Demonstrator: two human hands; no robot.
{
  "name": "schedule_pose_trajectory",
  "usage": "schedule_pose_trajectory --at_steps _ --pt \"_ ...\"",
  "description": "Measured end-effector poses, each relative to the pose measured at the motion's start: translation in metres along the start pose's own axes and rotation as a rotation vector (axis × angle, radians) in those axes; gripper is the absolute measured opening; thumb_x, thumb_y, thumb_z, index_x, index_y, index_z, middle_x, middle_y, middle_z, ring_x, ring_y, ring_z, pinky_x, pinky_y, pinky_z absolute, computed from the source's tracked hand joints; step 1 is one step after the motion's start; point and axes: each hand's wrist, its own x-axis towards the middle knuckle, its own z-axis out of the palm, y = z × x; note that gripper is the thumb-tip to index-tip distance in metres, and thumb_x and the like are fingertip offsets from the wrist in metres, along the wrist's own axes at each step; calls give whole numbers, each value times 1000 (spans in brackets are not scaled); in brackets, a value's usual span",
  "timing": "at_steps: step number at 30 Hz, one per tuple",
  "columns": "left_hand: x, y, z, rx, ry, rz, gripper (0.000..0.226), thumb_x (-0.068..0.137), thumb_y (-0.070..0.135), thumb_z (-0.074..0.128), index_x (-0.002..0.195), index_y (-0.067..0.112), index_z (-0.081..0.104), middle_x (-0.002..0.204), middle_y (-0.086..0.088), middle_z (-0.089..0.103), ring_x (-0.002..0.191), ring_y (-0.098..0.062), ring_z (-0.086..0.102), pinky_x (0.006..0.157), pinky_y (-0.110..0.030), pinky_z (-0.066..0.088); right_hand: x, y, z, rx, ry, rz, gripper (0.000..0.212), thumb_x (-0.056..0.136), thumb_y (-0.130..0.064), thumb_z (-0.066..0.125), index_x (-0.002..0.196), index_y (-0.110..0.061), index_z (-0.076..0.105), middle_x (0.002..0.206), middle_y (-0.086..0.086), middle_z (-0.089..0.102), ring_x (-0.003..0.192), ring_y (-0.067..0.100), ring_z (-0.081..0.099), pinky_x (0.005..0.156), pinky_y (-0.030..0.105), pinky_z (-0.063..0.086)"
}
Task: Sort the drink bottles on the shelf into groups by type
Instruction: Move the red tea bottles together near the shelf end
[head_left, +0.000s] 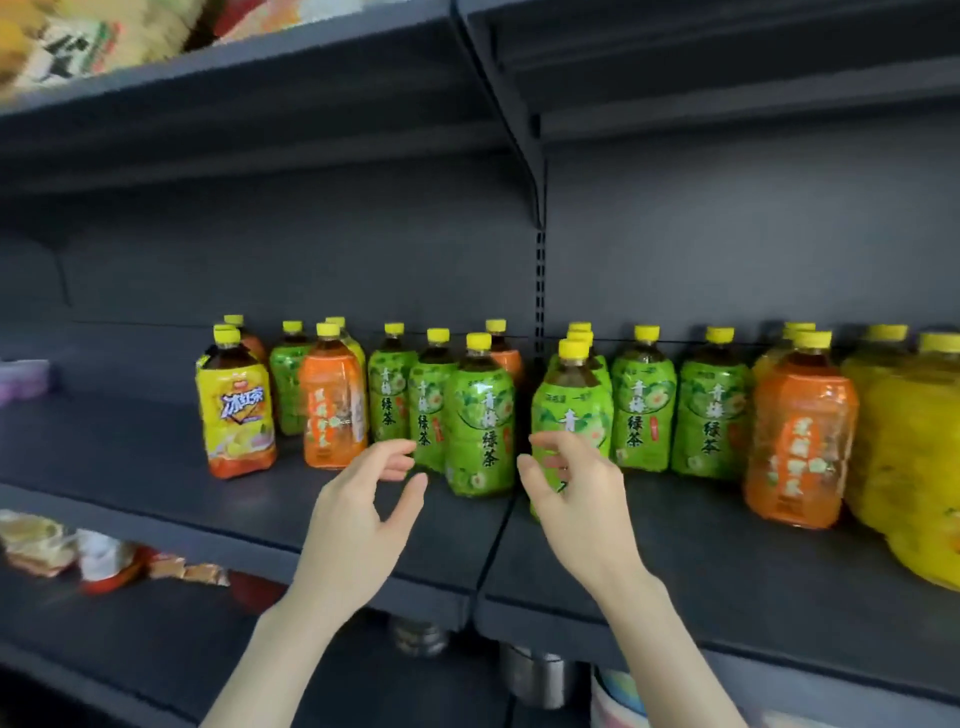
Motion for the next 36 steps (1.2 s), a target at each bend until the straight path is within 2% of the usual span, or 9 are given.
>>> schedule_pose_trajectory --at_steps 4,11,17,21,27,29,31,33,36 --pt "20 -60 -23 -39 3 -5 27 86 18 65 112 18 61 99 9 65 93 -1 61 85 -26 47 4 -22 55 -29 7 49 23 92 -24 59 113 -15 62 109 -1 62 98 15 60 80 36 51" --pt "82 -145 -37 -107 51 1 29 87 19 64 115 15 57 110 2 60 99 -10 57 82 -25 45 57 -51 135 -78 61 72 23 91 -25 59 110 -14 64 107 1 64 93 17 61 83 37 51" --pt "131 -223 -22 -184 49 -246 65 84 36 65 138 13 35 139 -6 42 126 -19 43 102 -36 39 102 -50 214 -78 21 72 26 91 -27 59 112 -13 63 110 3 66 97 18 62 83 38 52" --pt "160 -255 -15 -289 -92 -354 75 83 44 64 143 21 27 142 -2 42 126 -19 46 103 -41 41 131 -43 254 -61 -49 114 34 91 -33 58 119 -13 59 115 6 65 102 21 62 86 41 52" --pt "168 -282 -10 -381 -167 -219 60 88 34 60 142 23 35 135 3 50 120 -13 50 99 -35 46 157 -38 294 84 -143 237 71 84 -55 61 142 -22 36 130 3 58 113 21 60 95 43 51" --pt "174 -288 -10 -432 -240 -204 62 89 35 58 144 24 32 137 5 49 122 -11 50 100 -33 46 161 -38 303 146 -139 258 73 83 -53 62 144 -25 33 129 0 59 111 18 61 94 40 52" --pt "173 -291 -14 -364 -265 -164 60 90 33 58 144 22 33 134 7 49 120 -8 50 95 -22 46 161 -38 309 169 -102 269 68 86 -48 62 143 -26 34 126 -1 61 108 15 63 93 38 54" --pt "163 -292 -27 -306 -161 -61 48 91 27 59 136 17 45 124 7 55 110 -4 56 79 -9 47 159 -39 313 176 -67 274 65 88 -44 60 144 -26 34 125 -2 62 106 13 64 92 36 54" --pt "141 -296 -57 -306 99 179 24 89 19 60 112 10 61 103 -1 62 90 -3 59 64 -8 47 152 -47 322 163 -36 308 64 92 -42 56 148 -26 29 128 -3 59 105 10 62 85 24 53"
